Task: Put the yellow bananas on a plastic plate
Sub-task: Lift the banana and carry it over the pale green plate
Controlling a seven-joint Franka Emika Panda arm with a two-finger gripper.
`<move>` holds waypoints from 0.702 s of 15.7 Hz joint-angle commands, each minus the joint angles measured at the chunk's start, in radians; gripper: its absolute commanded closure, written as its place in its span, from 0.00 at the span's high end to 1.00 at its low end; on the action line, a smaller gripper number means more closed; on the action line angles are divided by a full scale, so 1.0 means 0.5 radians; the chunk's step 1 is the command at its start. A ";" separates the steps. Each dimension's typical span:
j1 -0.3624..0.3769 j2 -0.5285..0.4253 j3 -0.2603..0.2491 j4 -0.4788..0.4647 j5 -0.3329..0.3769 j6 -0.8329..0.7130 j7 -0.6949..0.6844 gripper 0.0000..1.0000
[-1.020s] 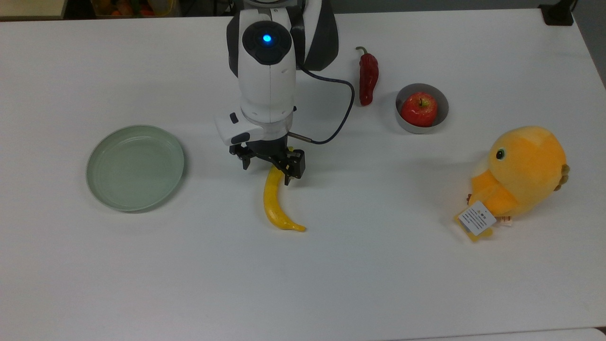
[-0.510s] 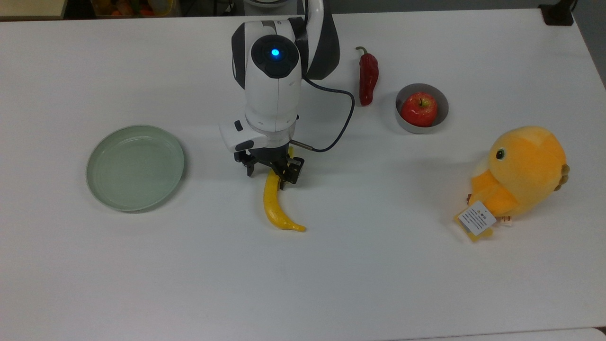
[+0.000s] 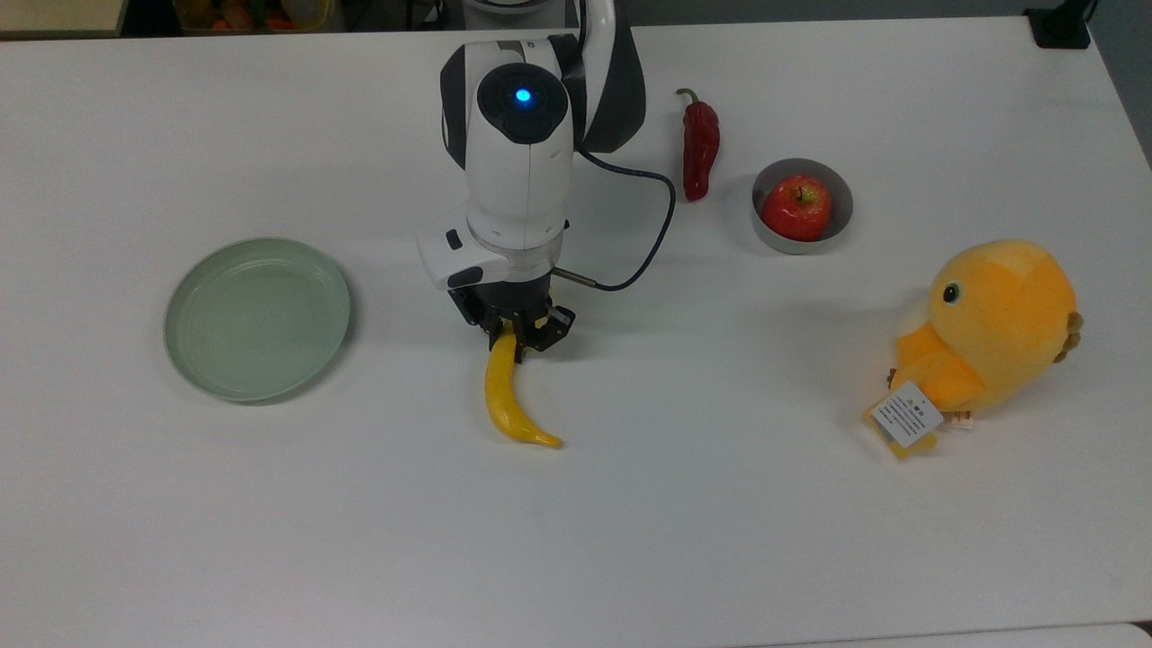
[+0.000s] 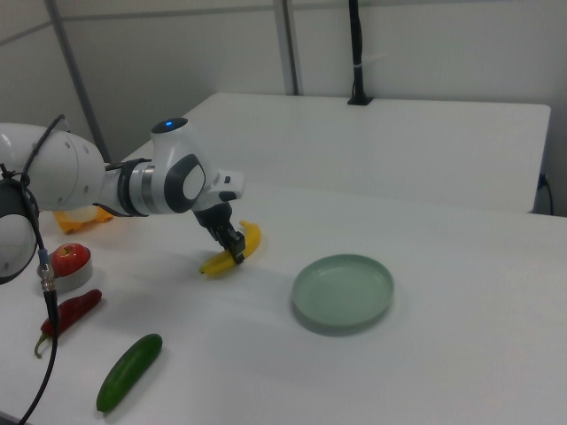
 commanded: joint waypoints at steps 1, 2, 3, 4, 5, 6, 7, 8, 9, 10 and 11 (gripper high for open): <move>0.013 -0.018 -0.008 0.027 -0.046 0.028 0.047 0.00; 0.010 -0.042 -0.008 0.027 -0.046 0.028 0.044 0.00; 0.004 -0.055 -0.008 0.024 -0.046 0.019 0.041 0.00; 0.004 -0.073 -0.008 0.021 -0.046 0.013 0.035 0.00; -0.002 -0.089 -0.008 0.015 -0.049 0.007 0.023 0.00; -0.005 -0.107 -0.008 0.012 -0.058 -0.003 -0.005 0.00; -0.011 -0.128 -0.008 0.009 -0.058 -0.024 -0.048 0.00; -0.032 -0.147 -0.008 0.009 -0.058 -0.048 -0.097 0.00; -0.054 -0.168 -0.008 0.009 -0.058 -0.088 -0.152 0.00; -0.082 -0.190 -0.014 0.005 -0.058 -0.131 -0.234 0.00; -0.109 -0.205 -0.023 0.005 -0.055 -0.162 -0.335 0.00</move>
